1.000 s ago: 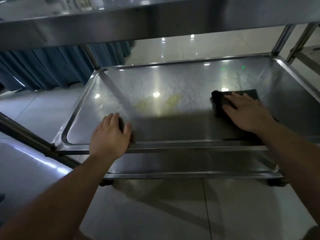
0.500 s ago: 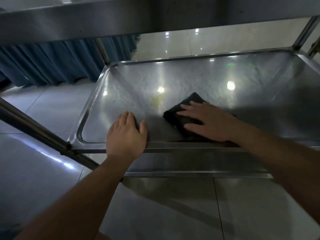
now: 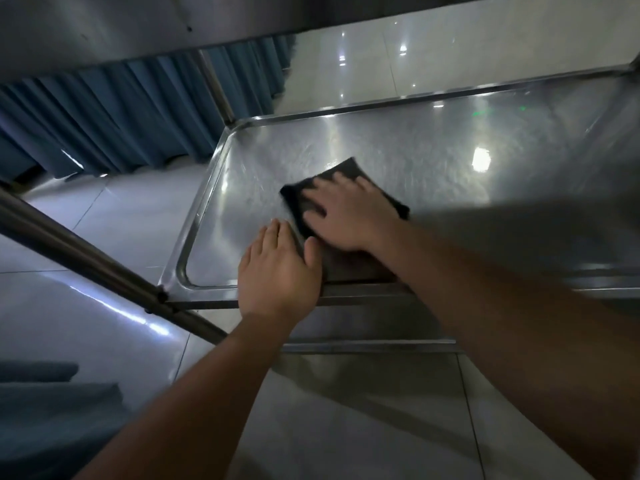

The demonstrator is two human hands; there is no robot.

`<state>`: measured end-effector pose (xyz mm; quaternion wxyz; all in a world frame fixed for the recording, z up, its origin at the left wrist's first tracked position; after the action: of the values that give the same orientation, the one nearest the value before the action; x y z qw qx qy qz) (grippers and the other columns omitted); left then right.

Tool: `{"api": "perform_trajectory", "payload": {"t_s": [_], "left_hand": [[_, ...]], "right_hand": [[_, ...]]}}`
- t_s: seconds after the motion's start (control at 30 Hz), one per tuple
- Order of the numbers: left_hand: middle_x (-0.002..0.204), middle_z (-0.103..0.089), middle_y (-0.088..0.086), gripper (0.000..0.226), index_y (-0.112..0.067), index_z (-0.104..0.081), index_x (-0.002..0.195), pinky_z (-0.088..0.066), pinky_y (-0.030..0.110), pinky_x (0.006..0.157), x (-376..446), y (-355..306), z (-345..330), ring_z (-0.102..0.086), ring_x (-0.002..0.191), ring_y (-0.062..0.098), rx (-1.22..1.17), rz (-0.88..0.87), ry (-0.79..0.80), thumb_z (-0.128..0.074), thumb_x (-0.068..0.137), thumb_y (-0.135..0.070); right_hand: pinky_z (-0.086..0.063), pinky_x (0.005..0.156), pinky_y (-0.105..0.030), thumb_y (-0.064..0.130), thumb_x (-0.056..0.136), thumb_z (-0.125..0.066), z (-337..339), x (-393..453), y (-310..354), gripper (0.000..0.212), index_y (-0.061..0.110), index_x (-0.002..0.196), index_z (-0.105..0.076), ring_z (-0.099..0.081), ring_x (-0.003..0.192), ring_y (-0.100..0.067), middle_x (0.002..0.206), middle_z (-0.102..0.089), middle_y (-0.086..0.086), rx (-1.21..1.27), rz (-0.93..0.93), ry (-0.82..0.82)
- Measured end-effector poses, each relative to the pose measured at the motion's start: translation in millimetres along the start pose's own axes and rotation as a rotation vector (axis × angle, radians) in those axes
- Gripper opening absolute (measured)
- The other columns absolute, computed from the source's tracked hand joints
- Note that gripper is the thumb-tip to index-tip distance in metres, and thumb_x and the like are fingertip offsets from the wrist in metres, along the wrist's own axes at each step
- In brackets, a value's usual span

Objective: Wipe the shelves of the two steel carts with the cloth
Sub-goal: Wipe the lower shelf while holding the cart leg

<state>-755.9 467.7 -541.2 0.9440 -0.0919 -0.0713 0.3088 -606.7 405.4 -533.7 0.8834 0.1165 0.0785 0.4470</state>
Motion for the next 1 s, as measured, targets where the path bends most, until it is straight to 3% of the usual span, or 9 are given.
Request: {"api": "perform_trajectory", "payload": {"t_s": [0.1, 0.2, 0.3, 0.37, 0.47, 0.57, 0.73, 0.83, 1.0], "left_hand": [[0.174, -0.025, 0.004, 0.068, -0.018, -0.028, 0.166, -0.011, 0.040, 0.131, -2, 1, 0, -0.016, 0.162, 0.019, -0.032, -0.002, 0.002, -0.013, 0.109, -0.052], [0.176, -0.019, 0.004, 0.074, -0.016, -0.024, 0.168, -0.005, 0.037, 0.128, -4, 1, 1, -0.011, 0.163, 0.019, -0.045, -0.006, 0.013, -0.006, 0.106, -0.053], [0.176, -0.018, 0.004, 0.081, -0.016, -0.021, 0.168, -0.003, 0.035, 0.127, -5, 0, 0, -0.010, 0.163, 0.019, -0.034, -0.002, 0.000, -0.002, 0.101, -0.056], [0.176, -0.018, 0.003, 0.081, -0.016, -0.020, 0.168, -0.003, 0.036, 0.127, -6, -1, -1, -0.009, 0.163, 0.019, -0.034, 0.009, -0.002, -0.002, 0.101, -0.057], [0.176, -0.018, 0.003, 0.080, -0.017, -0.019, 0.169, -0.005, 0.038, 0.129, -5, -1, -1, -0.009, 0.163, 0.019, -0.041, 0.011, -0.001, -0.003, 0.101, -0.058], [0.176, -0.018, 0.003, 0.079, -0.018, -0.021, 0.168, -0.004, 0.037, 0.128, -5, -1, -1, -0.009, 0.163, 0.019, -0.033, 0.007, 0.005, -0.004, 0.102, -0.057], [0.172, -0.030, 0.006, 0.079, -0.014, -0.019, 0.168, -0.017, 0.041, 0.129, -4, -1, 3, -0.023, 0.160, 0.022, -0.108, 0.034, -0.044, -0.009, 0.101, -0.056], [0.171, -0.030, 0.008, 0.081, -0.014, -0.014, 0.169, -0.026, 0.044, 0.127, -5, 1, 7, -0.032, 0.156, 0.025, -0.194, 0.066, -0.098, -0.009, 0.101, -0.058], [0.172, -0.029, 0.011, 0.083, -0.011, -0.013, 0.168, -0.028, 0.047, 0.127, -7, 2, 6, -0.032, 0.156, 0.027, -0.206, 0.074, -0.101, -0.007, 0.102, -0.061]], "right_hand": [[-0.007, 0.128, -0.044, 0.070, 0.098, -0.016, -6, -47, -10, 0.067, 0.046, 0.160, -0.026, -0.012, 0.158, -0.011, 0.170, -0.018, 0.019, 0.008, 0.151, 0.042], [-0.013, 0.127, -0.042, 0.075, 0.095, -0.015, 12, -82, -77, 0.073, 0.045, 0.159, -0.030, -0.018, 0.157, -0.013, 0.169, -0.023, 0.019, -0.033, 0.105, 0.022], [-0.019, 0.126, -0.047, 0.071, 0.093, -0.020, 41, -92, -168, 0.077, 0.036, 0.160, -0.035, -0.026, 0.156, -0.029, 0.170, -0.028, 0.005, -0.073, -0.170, -0.052], [-0.012, 0.127, -0.054, 0.066, 0.097, -0.019, 50, -86, -207, 0.072, 0.037, 0.162, -0.028, -0.017, 0.159, -0.029, 0.173, -0.019, 0.006, -0.054, -0.433, -0.074], [-0.002, 0.126, -0.056, 0.062, 0.096, -0.016, 41, -54, -193, 0.073, 0.036, 0.164, -0.018, -0.004, 0.161, -0.027, 0.174, -0.008, 0.010, 0.018, -0.635, -0.080], [-0.002, 0.126, -0.057, 0.057, 0.100, -0.020, 26, -8, -120, 0.069, 0.033, 0.164, -0.022, -0.006, 0.160, -0.029, 0.174, -0.011, 0.008, 0.034, -0.486, -0.076], [-0.003, 0.127, -0.052, 0.057, 0.104, -0.022, 1, 39, 2, 0.062, 0.039, 0.163, -0.025, -0.009, 0.160, -0.022, 0.173, -0.014, 0.012, -0.007, -0.016, 0.045], [-0.002, 0.127, -0.047, 0.058, 0.104, -0.022, -6, 19, 14, 0.060, 0.043, 0.162, -0.024, -0.007, 0.160, -0.015, 0.172, -0.013, 0.017, 0.018, 0.141, 0.090], [-0.003, 0.129, -0.045, 0.074, 0.098, -0.014, -11, -70, -1, 0.069, 0.047, 0.161, -0.022, -0.006, 0.159, -0.009, 0.171, -0.013, 0.021, 0.017, 0.238, 0.099]]}}
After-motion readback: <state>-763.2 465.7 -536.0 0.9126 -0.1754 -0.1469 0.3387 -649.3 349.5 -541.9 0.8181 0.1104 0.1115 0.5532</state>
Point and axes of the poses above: each hand's wrist, its own x-axis towards the middle knuckle, its own z-axis out of the back of the hand, y = z × x, the point moved 6 cm from there along x, towards the middle knuckle
